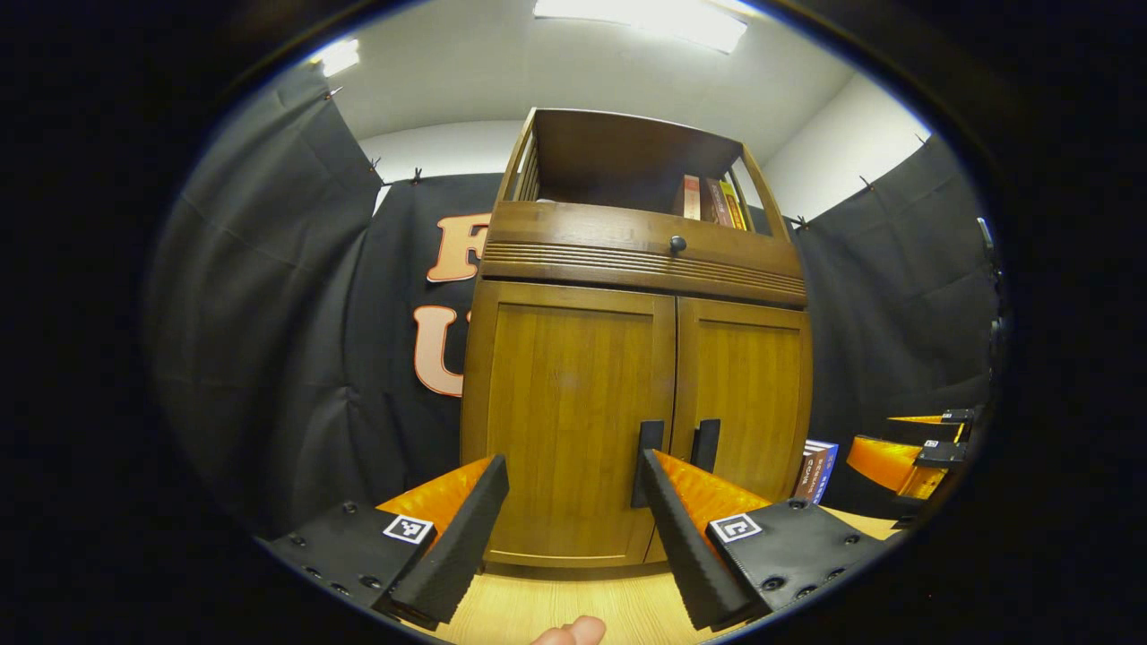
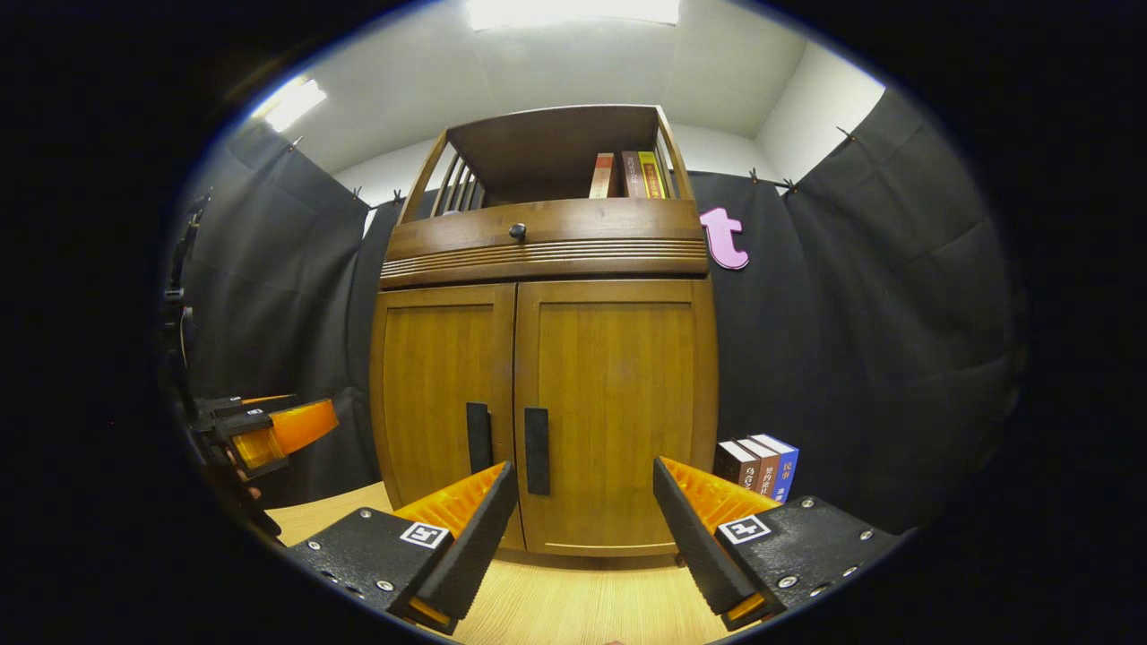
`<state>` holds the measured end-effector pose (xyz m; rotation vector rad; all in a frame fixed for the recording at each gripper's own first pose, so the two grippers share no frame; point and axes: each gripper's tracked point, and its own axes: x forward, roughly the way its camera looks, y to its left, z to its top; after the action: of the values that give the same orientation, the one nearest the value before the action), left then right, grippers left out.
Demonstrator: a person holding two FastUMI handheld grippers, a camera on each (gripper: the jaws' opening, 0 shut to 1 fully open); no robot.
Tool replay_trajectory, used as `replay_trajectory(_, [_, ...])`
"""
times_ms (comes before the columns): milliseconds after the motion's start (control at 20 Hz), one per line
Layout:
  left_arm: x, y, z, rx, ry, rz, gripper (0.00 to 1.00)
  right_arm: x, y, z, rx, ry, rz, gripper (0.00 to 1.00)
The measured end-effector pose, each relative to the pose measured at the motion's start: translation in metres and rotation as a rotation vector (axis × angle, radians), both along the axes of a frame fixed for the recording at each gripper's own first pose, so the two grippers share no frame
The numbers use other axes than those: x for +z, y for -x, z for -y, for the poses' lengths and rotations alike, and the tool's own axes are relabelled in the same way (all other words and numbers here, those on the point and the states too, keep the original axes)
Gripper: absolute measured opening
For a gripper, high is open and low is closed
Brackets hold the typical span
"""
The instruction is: Open the right door of the double-door shoe cabinet with the right hand, and open the left door with the left hand.
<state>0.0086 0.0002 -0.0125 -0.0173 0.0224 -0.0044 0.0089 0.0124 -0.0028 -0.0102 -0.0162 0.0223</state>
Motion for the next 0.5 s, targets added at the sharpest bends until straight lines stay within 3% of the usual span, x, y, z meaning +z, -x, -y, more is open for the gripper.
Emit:
replay_trajectory(300, [0.003,0.005,-0.006,0.01,-0.003,0.012,0.99,0.0,-0.008,-0.012,0.026,-0.036,0.0,0.93])
replay_trajectory(500, [0.004,0.005,-0.011,0.01,-0.018,0.009,0.99,-0.001,-0.037,-0.026,0.05,-0.068,-0.019,0.93])
